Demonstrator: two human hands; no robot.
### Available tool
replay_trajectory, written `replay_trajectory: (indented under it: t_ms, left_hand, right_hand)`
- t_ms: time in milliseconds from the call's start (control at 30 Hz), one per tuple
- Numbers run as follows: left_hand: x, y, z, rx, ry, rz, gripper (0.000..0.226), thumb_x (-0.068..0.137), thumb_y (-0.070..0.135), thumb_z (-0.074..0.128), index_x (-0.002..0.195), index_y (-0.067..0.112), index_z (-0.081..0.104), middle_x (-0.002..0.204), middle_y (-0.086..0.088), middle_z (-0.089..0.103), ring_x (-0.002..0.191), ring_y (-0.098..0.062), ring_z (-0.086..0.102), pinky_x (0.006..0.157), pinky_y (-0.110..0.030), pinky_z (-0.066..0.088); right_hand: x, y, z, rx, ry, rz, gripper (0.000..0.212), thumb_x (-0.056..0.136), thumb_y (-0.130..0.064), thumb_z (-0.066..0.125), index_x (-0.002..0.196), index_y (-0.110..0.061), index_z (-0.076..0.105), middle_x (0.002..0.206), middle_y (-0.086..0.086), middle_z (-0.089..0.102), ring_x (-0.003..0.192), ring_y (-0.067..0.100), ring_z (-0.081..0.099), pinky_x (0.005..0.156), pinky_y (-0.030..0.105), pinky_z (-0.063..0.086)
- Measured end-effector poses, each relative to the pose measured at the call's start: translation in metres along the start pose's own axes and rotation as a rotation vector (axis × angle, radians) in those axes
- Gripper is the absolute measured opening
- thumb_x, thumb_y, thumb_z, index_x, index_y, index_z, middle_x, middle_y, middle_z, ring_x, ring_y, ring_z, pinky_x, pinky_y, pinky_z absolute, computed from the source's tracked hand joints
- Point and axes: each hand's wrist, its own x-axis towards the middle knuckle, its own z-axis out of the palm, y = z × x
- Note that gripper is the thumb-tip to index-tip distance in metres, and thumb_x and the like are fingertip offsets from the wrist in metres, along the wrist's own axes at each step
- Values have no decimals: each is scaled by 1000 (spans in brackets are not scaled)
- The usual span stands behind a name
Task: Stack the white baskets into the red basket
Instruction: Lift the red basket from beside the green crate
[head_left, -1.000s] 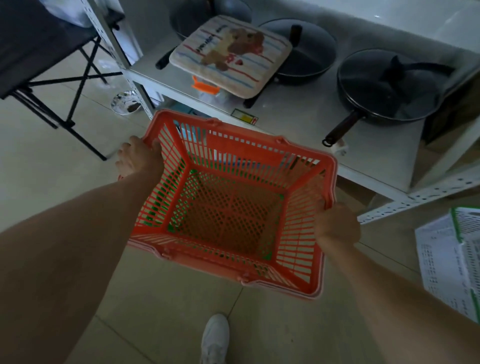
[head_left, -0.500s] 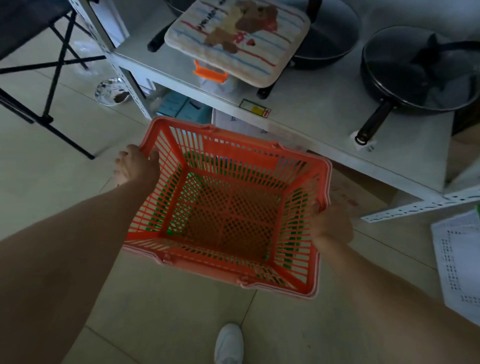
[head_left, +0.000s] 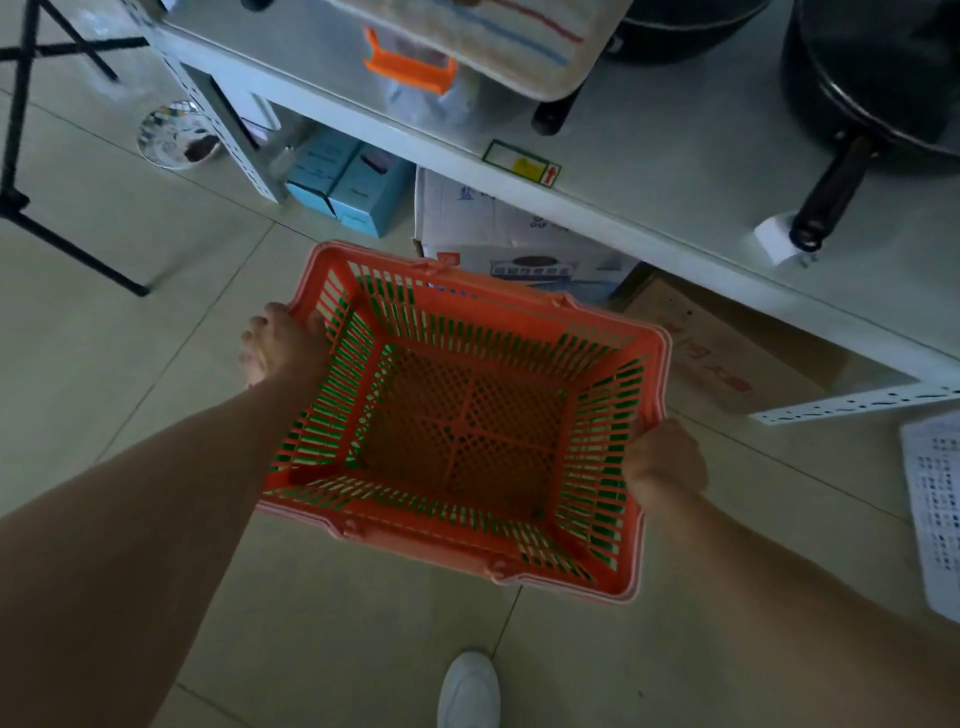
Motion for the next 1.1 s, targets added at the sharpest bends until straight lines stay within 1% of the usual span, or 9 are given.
replay_trajectory:
  t_ms: [233,500,600,667,767,867,933,1000,1100]
  left_hand:
    - [9,-6,25,5,-102,-35,55,93,39,44,137,6,44,137,-26,47,130,-43,41,108,-51,32]
    - [11,-5,39,19,-165,-40,53,90,26,48,140,10,42,137,-23,43,129,-42,40,107,-53,37]
    - [8,-7,44,32,-148,-13,50,88,19,47,138,11,44,135,-21,38,128,-42,36,103,-53,38]
    - [8,-10,45,45,-155,8,53,88,18,48,140,15,41,133,-21,41,125,-43,40,99,-52,39]
    - [11,-19,46,44,-179,20,55,89,27,50,142,18,36,128,-23,51,117,-44,52,94,-50,47]
    - [15,-31,48,68,-199,-35,51,91,34,51,134,9,40,120,-26,60,107,-46,60,85,-49,50]
    - [16,-39,49,87,-209,-75,50,92,37,51,128,4,46,114,-27,63,100,-45,63,77,-46,50]
    - [16,-43,49,95,-205,-80,49,91,37,52,124,0,52,112,-28,64,95,-42,63,71,-42,47]
    - [13,-42,50,81,-189,-102,49,92,35,51,125,-1,51,117,-29,62,102,-45,61,77,-44,47]
  right_hand:
    - [15,1,27,-47,-70,5,45,96,-41,42,112,-4,61,116,18,65,108,35,63,88,39,50]
    - [25,2,38,-128,-56,-1,33,95,-30,44,106,-7,65,109,13,68,101,32,66,79,35,51]
    - [24,-4,43,-121,-7,-25,28,96,-23,41,117,-8,50,120,15,55,108,34,58,81,39,49]
    - [22,-7,50,-53,-20,-24,32,95,-21,40,125,-8,39,125,17,48,112,36,54,83,43,48]
    - [22,-10,57,144,-126,113,47,93,-24,43,135,-9,28,130,19,45,114,40,54,90,47,48]
    - [27,-11,61,259,-155,215,56,94,-26,44,142,-7,22,132,20,50,113,40,56,91,43,47]
    - [31,-10,64,260,-136,227,52,94,-24,44,139,-4,27,128,19,56,111,38,59,88,40,48]
    - [36,-7,65,258,-111,220,41,94,-23,47,129,-3,38,123,19,60,108,39,61,87,40,49]
    - [38,-2,67,254,-105,180,31,94,-23,47,118,-4,43,119,20,62,106,39,62,84,39,49]
